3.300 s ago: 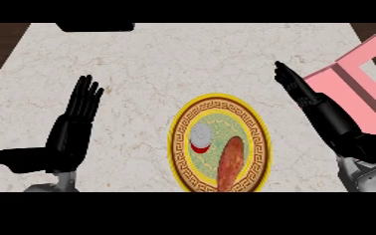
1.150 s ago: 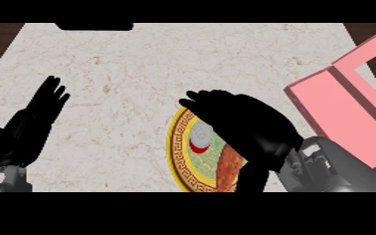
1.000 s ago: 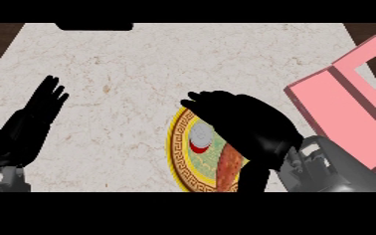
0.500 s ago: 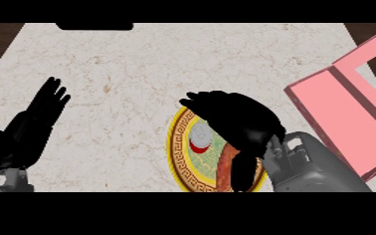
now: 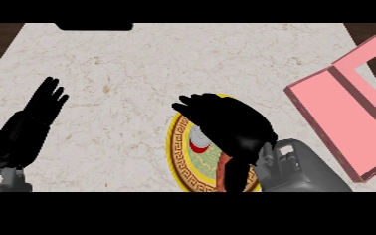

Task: Pick the can from the plate and place it in the cardboard box

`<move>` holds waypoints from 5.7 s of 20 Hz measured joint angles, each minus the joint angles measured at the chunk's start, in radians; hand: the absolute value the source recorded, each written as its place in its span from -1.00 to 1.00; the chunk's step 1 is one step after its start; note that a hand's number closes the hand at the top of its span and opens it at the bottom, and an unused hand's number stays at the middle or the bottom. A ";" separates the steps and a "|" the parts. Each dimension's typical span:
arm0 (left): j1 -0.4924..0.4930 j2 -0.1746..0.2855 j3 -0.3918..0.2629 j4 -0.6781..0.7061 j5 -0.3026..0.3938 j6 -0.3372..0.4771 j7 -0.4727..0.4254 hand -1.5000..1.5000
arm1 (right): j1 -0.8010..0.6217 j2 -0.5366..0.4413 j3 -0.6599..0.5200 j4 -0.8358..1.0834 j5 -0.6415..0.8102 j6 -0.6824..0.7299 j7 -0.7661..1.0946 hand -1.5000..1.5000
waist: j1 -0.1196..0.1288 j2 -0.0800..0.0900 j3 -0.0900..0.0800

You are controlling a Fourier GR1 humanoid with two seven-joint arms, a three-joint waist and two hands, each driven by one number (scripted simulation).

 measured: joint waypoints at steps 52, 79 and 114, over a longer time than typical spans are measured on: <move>-0.033 -0.113 0.099 -0.009 -0.101 -0.092 0.048 0.00 | 0.090 0.188 -0.005 0.326 0.551 -0.022 -0.362 1.00 | 0.001 0.001 0.000; -0.027 -0.125 0.115 -0.028 -0.115 -0.096 0.071 0.00 | 0.175 0.205 -0.196 0.018 0.756 -0.198 0.098 1.00 | -0.011 -0.005 0.000; -0.049 -0.130 0.131 -0.005 -0.122 -0.115 0.065 0.00 | 0.055 -0.085 -0.768 -0.029 0.786 -0.250 -0.137 1.00 | -0.001 0.002 0.000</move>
